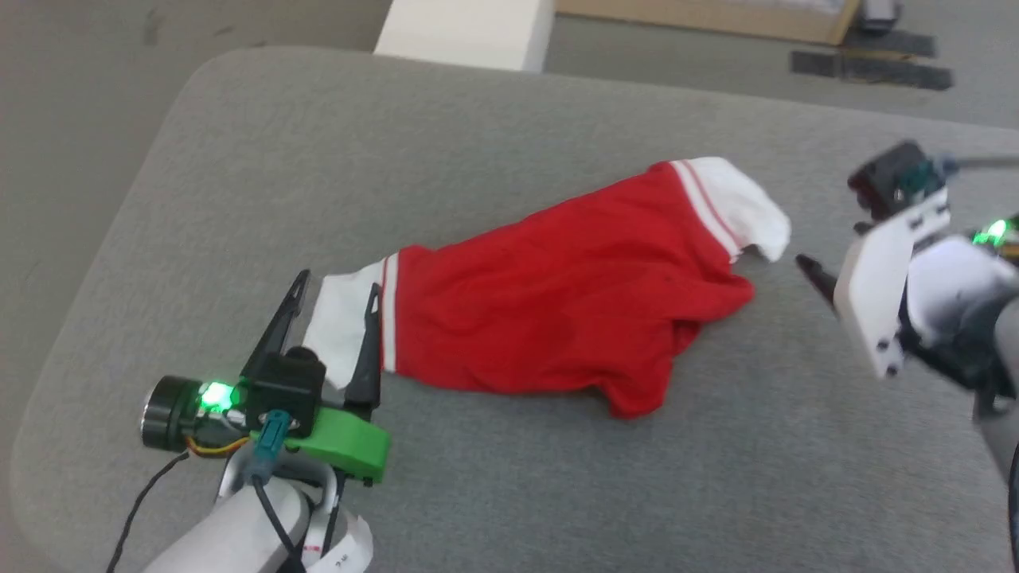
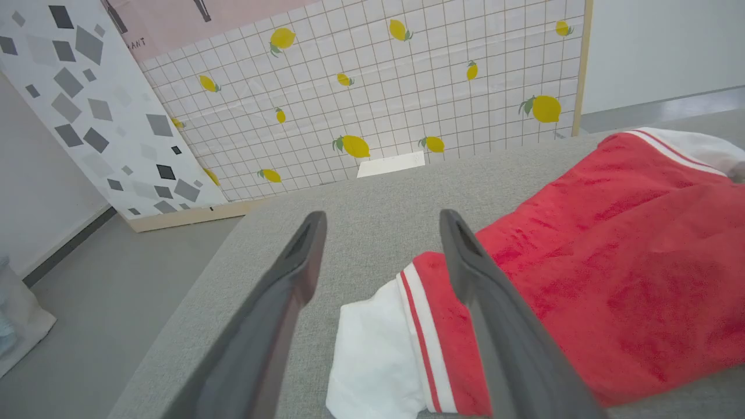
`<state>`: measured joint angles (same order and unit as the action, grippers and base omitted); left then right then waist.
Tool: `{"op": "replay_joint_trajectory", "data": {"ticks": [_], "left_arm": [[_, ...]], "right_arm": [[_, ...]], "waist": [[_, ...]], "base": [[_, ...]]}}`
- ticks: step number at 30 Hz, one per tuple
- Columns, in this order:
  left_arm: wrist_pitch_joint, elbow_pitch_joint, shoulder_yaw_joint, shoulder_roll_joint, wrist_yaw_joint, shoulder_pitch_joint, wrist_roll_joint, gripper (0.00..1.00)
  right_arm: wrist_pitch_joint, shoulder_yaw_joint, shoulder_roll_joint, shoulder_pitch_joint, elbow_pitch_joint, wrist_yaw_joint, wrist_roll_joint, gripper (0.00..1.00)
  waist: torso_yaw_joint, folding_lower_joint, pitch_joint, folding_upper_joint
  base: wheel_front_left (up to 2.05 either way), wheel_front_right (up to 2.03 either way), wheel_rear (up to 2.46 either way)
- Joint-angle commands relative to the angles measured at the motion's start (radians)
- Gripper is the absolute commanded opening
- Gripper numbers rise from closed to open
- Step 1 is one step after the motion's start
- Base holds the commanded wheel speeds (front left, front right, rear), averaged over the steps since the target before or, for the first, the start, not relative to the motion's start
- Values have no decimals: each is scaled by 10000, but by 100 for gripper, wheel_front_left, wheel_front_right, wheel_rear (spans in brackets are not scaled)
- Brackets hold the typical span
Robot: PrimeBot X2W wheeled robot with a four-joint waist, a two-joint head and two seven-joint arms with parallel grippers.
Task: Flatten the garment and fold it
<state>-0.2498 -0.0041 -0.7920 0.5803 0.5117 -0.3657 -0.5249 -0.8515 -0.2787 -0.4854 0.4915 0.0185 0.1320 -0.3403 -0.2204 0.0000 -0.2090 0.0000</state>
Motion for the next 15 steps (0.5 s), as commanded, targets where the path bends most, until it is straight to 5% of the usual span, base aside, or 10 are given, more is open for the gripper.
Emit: {"op": "replay_joint_trajectory", "data": {"ticks": [1, 7, 15], "left_arm": [[-89, 54, 28, -141, -23, -207, 138, 100], [-114, 19, 272, -759, -145, -426, 374, 100], [-118, -16, 795, -1539, -408, -316, 929, 100]], "right_arm": [[-558, -151, -115, 521, 312, -13, -214, 100], [-2790, -819, -501, 2160, 1629, -13, -630, 100], [-3364, -1583, -1153, 2651, 2583, -13, -319, 100]], "waist": [[-1131, 0, -1107, 0], [-1919, 0, -1723, 0], [-2732, 0, -2181, 0]], "base": [[0, 0, 0], [0, 0, 0], [0, 0, 0]]}}
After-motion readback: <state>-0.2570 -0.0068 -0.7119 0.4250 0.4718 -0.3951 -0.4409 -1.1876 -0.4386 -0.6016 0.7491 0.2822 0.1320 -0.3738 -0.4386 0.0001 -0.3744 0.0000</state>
